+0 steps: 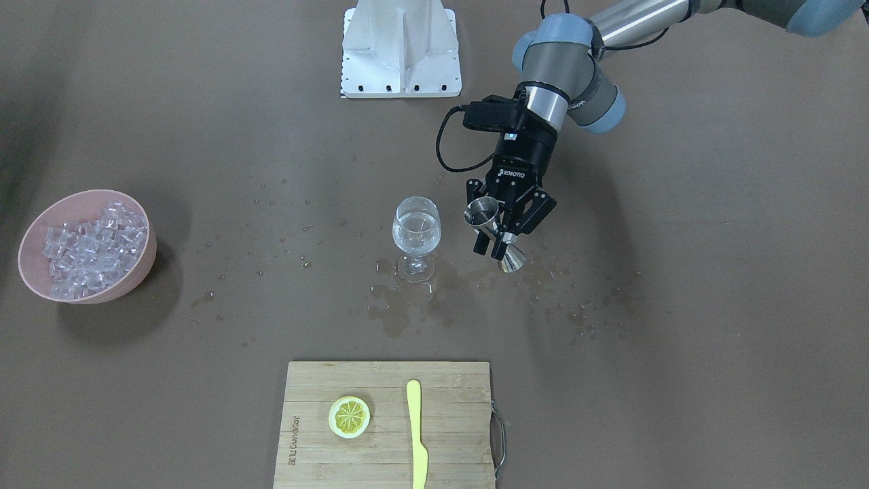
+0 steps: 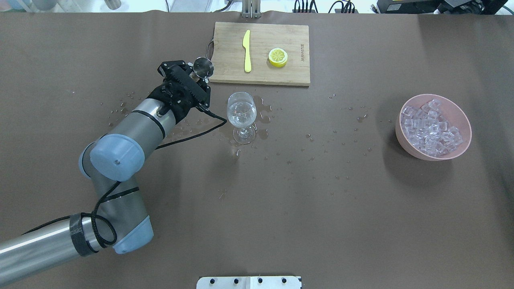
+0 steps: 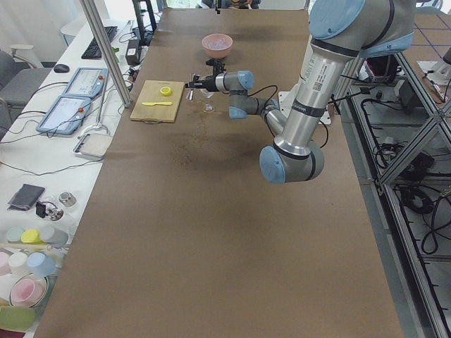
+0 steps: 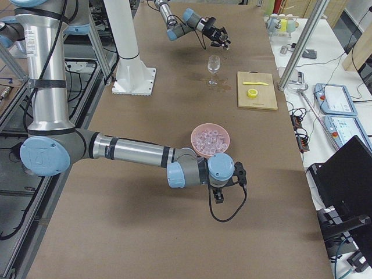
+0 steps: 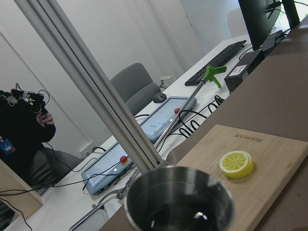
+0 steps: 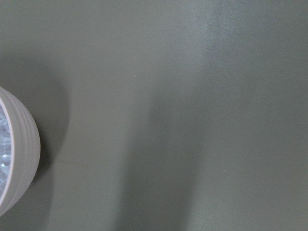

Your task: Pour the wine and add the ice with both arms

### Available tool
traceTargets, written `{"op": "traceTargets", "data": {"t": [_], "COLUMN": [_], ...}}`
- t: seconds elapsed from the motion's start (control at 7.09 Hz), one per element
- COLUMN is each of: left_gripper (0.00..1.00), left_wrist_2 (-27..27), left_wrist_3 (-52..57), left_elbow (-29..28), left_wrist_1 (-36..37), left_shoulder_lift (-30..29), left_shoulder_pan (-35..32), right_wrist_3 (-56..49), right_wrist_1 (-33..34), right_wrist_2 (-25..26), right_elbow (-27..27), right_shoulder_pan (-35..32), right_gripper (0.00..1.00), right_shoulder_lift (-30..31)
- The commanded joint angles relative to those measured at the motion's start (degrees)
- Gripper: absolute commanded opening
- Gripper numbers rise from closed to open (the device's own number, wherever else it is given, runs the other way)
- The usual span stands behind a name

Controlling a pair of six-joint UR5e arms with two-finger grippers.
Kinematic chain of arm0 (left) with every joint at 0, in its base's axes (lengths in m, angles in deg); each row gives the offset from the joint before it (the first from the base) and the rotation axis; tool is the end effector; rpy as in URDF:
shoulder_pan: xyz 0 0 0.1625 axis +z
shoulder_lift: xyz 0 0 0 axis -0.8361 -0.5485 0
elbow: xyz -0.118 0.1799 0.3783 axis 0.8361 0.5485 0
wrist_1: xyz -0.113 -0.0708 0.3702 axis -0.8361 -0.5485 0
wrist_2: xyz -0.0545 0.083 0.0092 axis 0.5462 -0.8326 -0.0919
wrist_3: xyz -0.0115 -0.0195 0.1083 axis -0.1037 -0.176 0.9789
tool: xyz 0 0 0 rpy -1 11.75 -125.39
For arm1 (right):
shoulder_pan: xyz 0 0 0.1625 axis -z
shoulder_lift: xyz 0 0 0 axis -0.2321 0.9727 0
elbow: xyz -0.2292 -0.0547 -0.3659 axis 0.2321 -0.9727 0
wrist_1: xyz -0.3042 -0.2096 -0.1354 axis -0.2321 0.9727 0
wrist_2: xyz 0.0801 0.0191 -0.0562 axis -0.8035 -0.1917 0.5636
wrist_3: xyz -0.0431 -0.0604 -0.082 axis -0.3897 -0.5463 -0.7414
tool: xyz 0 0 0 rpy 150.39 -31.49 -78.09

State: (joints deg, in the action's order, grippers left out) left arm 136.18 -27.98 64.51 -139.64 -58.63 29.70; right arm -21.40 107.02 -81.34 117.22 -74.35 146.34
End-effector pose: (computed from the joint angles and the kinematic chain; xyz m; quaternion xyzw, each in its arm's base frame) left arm 0.4626 -0.4538 0.2466 0.6653 0.2077 0.1535 0.7005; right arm 0.0237 -0.4836 0.6928 0.0776 -0.4609 -0.0801 0.8804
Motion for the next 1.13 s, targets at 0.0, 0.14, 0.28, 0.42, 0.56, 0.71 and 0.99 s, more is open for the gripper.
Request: {"op": "traceTargets", "data": {"t": [0.0, 0.14, 0.28, 0.42, 0.56, 0.71, 0.99], "left_gripper": [0.0, 0.0, 0.0, 0.0, 0.0, 0.0, 0.0], "left_wrist_2": [-3.73, -3.74, -3.74, -3.82, -4.26, -4.61, -4.62], "left_wrist_3": [5.72, 9.43, 9.64, 9.64, 11.82, 15.49, 16.67], "left_elbow": [0.77, 1.38, 1.39, 1.65, 1.83, 2.27, 5.68], "left_wrist_1": [8.9, 9.38, 11.12, 14.44, 16.65, 19.46, 27.36], "left_shoulder_lift": [-3.75, -4.21, -4.22, -4.48, -4.83, -6.22, -6.24], "left_shoulder_pan": [2.86, 2.95, 2.95, 3.04, 3.04, 3.04, 3.04], "right_wrist_3": [0.0, 0.0, 0.0, 0.0, 0.0, 0.0, 0.0], "right_wrist_1": [-0.01, -0.01, -0.01, -0.01, -0.01, -0.01, -0.01], "right_wrist_2": [-0.02, -0.02, -0.02, -0.02, -0.02, -0.02, -0.02], "right_elbow": [0.02, 0.02, 0.02, 0.02, 0.02, 0.02, 0.02], "right_shoulder_pan": [0.05, 0.05, 0.05, 0.05, 0.05, 0.05, 0.05], "right_gripper": [1.0, 1.0, 1.0, 1.0, 1.0, 1.0, 1.0], "right_shoulder_lift": [0.0, 0.0, 0.0, 0.0, 0.0, 0.0, 0.0]}}
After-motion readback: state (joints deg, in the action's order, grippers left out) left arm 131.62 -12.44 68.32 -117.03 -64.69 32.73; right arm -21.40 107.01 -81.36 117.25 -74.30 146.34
